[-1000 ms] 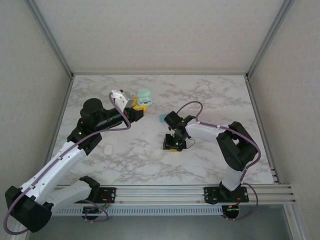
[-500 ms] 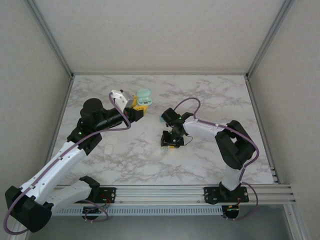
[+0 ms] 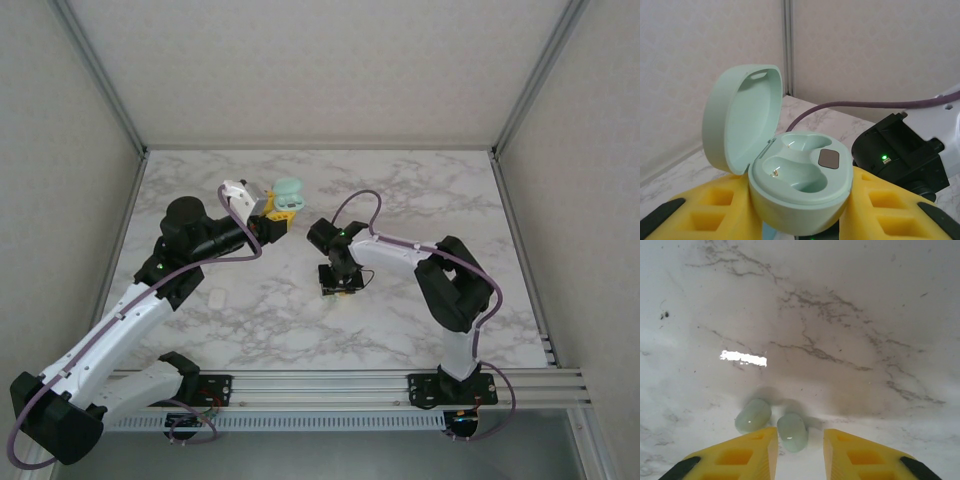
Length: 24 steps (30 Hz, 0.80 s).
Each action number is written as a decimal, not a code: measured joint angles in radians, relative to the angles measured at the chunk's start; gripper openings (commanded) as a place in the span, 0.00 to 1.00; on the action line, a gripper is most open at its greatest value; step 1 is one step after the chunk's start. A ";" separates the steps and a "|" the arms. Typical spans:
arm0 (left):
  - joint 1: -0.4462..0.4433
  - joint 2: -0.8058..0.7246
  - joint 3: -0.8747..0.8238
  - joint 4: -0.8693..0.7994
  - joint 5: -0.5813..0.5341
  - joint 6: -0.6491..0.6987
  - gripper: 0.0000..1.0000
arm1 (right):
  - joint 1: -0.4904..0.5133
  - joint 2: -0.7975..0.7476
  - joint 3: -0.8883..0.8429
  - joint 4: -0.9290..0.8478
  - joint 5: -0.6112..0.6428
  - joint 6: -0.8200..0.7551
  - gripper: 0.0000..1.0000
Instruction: Insert the wireless bluetooth earbuds into the charging case
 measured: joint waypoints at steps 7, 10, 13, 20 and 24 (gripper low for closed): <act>0.000 0.000 0.000 0.000 0.000 0.000 0.23 | 0.000 0.016 0.027 -0.021 -0.003 -0.047 0.29; 0.000 0.000 0.000 0.000 0.000 0.000 0.23 | 0.000 0.023 0.028 -0.022 -0.010 -0.055 0.29; 0.000 0.000 0.000 0.000 0.000 0.000 0.23 | 0.000 0.033 0.031 -0.024 -0.010 -0.066 0.29; 0.000 0.000 0.000 -0.001 0.000 0.000 0.23 | 0.000 0.057 0.037 -0.029 -0.010 -0.087 0.28; 0.000 0.000 0.000 -0.001 0.000 0.000 0.23 | 0.000 0.069 0.046 -0.033 -0.012 -0.097 0.27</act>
